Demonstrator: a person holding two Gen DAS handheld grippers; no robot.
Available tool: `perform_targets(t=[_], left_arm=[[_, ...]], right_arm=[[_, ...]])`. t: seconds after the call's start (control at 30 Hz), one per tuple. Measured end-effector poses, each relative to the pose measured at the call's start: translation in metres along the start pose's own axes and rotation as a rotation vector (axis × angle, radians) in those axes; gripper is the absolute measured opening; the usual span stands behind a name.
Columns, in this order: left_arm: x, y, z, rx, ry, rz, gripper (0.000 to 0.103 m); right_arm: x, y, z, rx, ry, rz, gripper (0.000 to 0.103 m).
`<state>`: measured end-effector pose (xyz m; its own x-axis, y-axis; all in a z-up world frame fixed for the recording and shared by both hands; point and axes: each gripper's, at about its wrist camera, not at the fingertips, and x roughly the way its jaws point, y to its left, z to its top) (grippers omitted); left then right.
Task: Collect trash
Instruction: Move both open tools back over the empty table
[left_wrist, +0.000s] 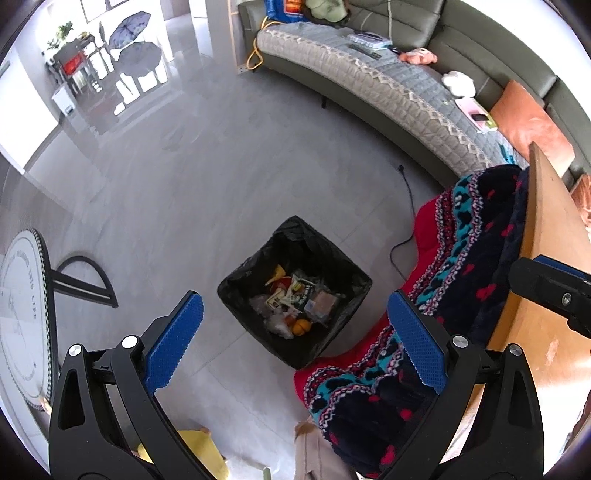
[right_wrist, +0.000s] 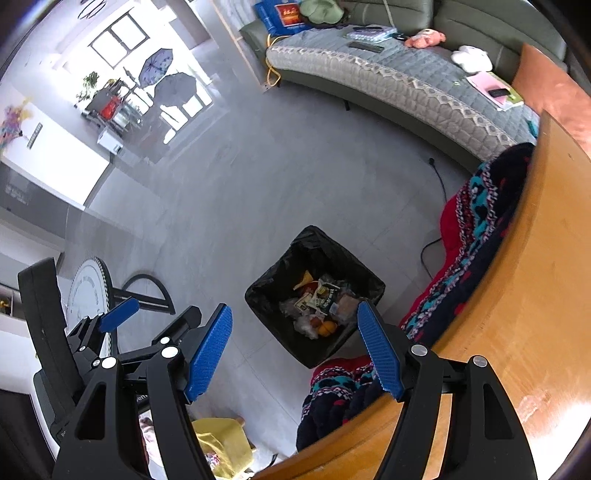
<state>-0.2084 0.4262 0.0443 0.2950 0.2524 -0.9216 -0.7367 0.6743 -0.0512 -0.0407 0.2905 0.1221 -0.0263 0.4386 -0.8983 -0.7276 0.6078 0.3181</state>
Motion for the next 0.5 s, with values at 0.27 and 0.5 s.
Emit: perform_targets(t=[0.27,0.5], left_arm=[[-0.02,-0.054,-0.002,0.087,-0.03,-0.035,0.097],[-0.033,-0.121,-0.01,0.194,-0.046,-0.084,0.097]], right_arm=[[-0.038,-0.051,-0.021,0.085,-0.055,-0.023,0.071],[-0.071,-0.11,-0.046,0.179,-0.103,-0.059,0.071]])
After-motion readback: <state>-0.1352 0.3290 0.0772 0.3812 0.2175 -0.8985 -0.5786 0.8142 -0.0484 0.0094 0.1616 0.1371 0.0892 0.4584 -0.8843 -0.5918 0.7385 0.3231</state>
